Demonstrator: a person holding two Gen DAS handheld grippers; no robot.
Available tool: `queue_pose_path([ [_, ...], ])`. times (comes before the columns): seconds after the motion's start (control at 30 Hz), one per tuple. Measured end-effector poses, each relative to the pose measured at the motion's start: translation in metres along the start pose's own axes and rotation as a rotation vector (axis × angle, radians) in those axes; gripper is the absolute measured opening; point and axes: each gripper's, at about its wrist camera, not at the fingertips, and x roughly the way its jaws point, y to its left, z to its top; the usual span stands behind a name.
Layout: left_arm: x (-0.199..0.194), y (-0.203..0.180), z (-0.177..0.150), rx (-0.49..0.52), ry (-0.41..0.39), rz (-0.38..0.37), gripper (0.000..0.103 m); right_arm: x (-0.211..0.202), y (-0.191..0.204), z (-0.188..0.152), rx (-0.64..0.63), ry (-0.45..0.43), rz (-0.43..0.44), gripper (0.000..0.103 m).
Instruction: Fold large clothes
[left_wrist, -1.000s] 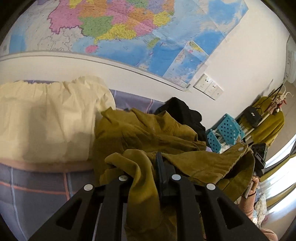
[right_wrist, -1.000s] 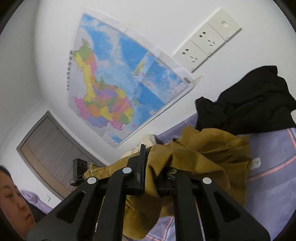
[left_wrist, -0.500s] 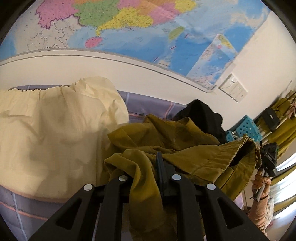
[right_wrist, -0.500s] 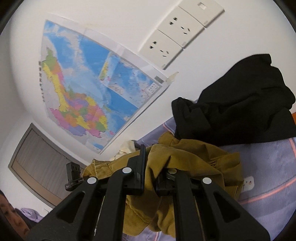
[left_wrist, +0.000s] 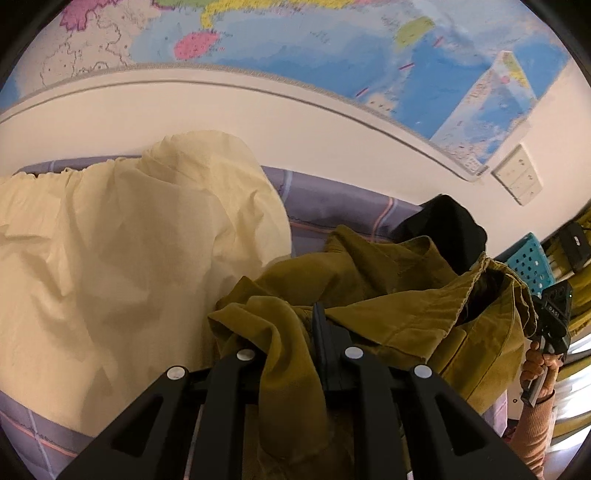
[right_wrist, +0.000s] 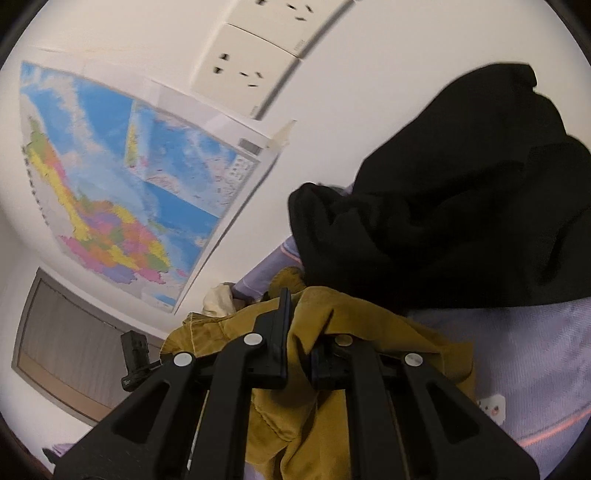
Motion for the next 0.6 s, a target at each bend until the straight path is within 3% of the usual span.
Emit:
queue_pose_path([
  [0.03, 0.003, -0.001, 0.001, 0.001, 0.003, 0.008, 0.014, 0.004, -0.002, 0.001, 0.009, 0.0, -0.001, 0.013],
  [0.1, 0.008, -0.001, 0.003, -0.002, 0.013, 0.023, 0.015, 0.006, -0.002, 0.002, 0.024, -0.001, 0.019, 0.027],
  [0.13, 0.012, 0.0, 0.004, -0.01, 0.019, 0.025, 0.015, 0.006, -0.002, 0.002, 0.033, -0.002, 0.03, 0.045],
  [0.17, 0.014, 0.001, 0.006, -0.019, 0.024, 0.025, 0.015, 0.004, 0.0, 0.001, 0.035, -0.014, 0.035, 0.056],
  [0.33, 0.022, 0.0, 0.01, -0.024, 0.033, 0.043, 0.015, -0.018, 0.028, -0.015, -0.055, -0.044, 0.063, 0.069],
  [0.5, 0.025, 0.002, 0.012, -0.04, 0.026, 0.041, 0.015, -0.021, 0.078, -0.055, -0.318, -0.054, -0.059, 0.069],
  [0.6, 0.023, -0.003, 0.009, -0.028, 0.009, 0.057, 0.015, 0.0, 0.106, -0.085, -0.503, -0.008, -0.124, 0.069],
])
